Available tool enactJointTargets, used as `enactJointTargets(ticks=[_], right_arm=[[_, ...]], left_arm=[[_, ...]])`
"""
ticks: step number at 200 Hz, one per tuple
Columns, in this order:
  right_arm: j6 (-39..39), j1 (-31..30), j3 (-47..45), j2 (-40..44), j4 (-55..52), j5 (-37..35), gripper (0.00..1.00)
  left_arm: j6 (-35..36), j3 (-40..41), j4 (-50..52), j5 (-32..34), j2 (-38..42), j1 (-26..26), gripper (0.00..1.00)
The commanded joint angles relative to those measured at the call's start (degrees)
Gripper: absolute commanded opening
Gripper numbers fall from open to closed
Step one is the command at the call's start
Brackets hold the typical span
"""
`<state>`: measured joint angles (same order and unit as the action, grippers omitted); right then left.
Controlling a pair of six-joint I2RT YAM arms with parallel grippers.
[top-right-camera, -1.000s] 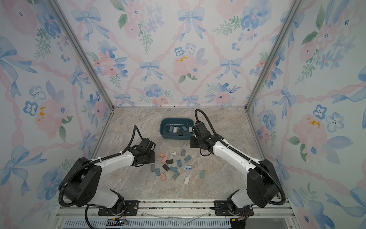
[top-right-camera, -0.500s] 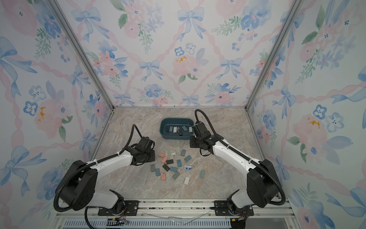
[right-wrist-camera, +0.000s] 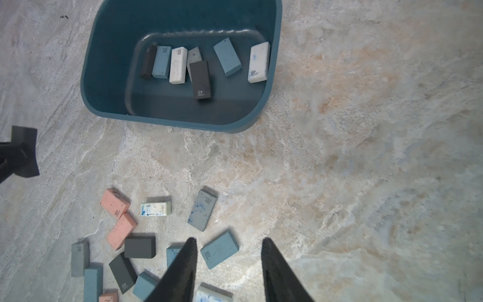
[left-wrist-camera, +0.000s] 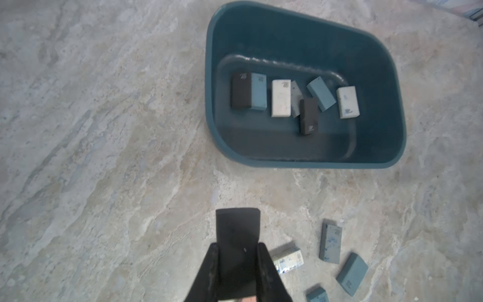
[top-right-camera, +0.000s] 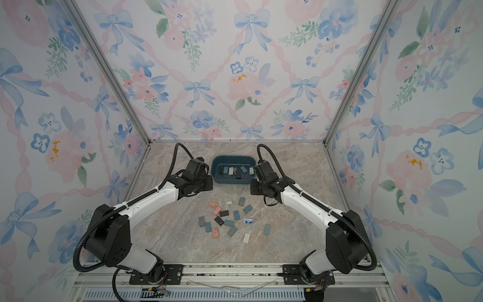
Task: Put the eraser in the storage box
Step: Place the eraser in the storage box.
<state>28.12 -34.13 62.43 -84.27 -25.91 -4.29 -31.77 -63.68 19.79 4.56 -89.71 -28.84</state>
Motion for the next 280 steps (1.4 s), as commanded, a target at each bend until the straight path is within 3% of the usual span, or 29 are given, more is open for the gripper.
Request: enactJointTargets(ticks=[1, 85, 171, 218, 250, 280], right_arm=[[0.72, 0.64, -0.20, 1.65, -0.81, 0.68, 0.44], [1.43, 2.22, -0.73, 2.53, -2.07, 0.86, 0.44], [1.94, 3.14, -1.28, 2.84, -2.57, 1.23, 0.44], [2.19, 3.16, -1.43, 2.96, -2.39, 1.60, 0.44], [2.31, 3.19, -1.79, 3.37, -2.30, 1.70, 0.44], [2.50, 3.18, -2.07, 3.84, -2.13, 1.75, 0.44]], left_arm=[[2.75, -5.25, 0.39, -1.78, -4.49, 0.34, 0.21], [4.09, -23.94, 0.59, -4.29, -23.24, 0.36, 0.19], [3.72, -31.58, 1.72, -3.58, -33.96, 0.36, 0.18], [2.75, -31.86, 1.87, -3.25, -35.62, 0.36, 0.26], [2.68, -31.68, 1.90, -3.14, -34.93, 0.36, 0.37], [2.61, -31.88, 1.92, -2.73, -33.93, 0.24, 0.43]])
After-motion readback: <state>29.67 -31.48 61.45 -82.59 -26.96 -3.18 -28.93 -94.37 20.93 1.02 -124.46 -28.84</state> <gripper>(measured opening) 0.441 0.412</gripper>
